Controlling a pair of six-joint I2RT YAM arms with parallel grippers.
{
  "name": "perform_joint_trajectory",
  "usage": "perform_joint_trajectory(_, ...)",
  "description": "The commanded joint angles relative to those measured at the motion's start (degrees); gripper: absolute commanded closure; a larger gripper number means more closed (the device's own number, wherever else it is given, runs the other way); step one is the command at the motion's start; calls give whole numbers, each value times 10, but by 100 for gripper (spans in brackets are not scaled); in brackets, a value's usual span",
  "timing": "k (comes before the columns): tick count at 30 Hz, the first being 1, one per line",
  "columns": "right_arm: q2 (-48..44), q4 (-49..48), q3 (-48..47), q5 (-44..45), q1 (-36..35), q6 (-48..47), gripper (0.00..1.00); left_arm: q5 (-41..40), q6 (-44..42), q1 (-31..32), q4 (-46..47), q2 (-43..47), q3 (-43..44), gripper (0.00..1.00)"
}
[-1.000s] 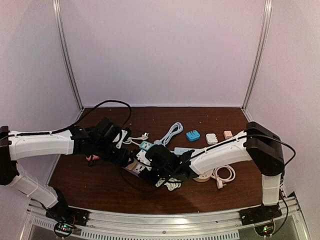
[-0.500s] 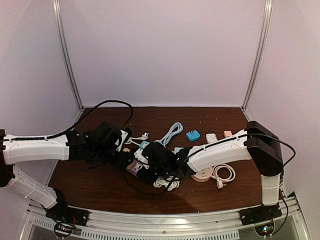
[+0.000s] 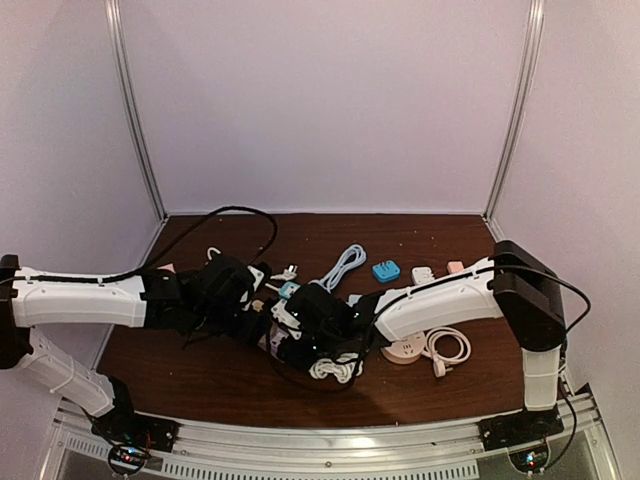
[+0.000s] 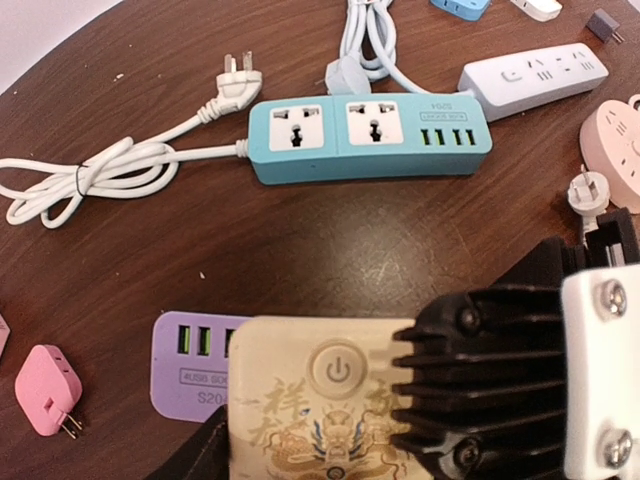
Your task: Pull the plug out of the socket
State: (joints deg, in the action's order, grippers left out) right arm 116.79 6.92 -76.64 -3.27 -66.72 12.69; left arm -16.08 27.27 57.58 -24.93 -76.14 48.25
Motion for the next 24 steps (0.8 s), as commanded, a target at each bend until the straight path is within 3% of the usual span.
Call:
perform_joint_trajectory(1, 0, 51, -14, 34, 35, 50, 98, -5, -21, 51, 48, -15, 20, 97)
perform_joint_trajectory(9, 2, 58, -14, 8, 39, 60, 95, -16, -22, 51, 54, 1, 14, 97)
perform_joint_trajectory(10, -2, 54, -9, 12, 40, 60, 91, -5, -17, 47, 59, 3, 9, 97)
perform_joint_trajectory(14, -38, -8, 43, 27, 40, 59, 58, 13, -7, 30, 60, 10, 0, 97)
perform_joint_trajectory(18, -61, -25, 58, 39, 44, 52, 34, 20, -11, 15, 45, 3, 1, 96)
perform_joint_trajectory(22, -80, -38, 71, 34, 57, 52, 15, 29, -8, 14, 39, -18, 4, 97)
perform_joint_trajectory(24, -89, -46, 79, 17, 65, 56, 11, 32, -3, 14, 40, -30, 6, 97)
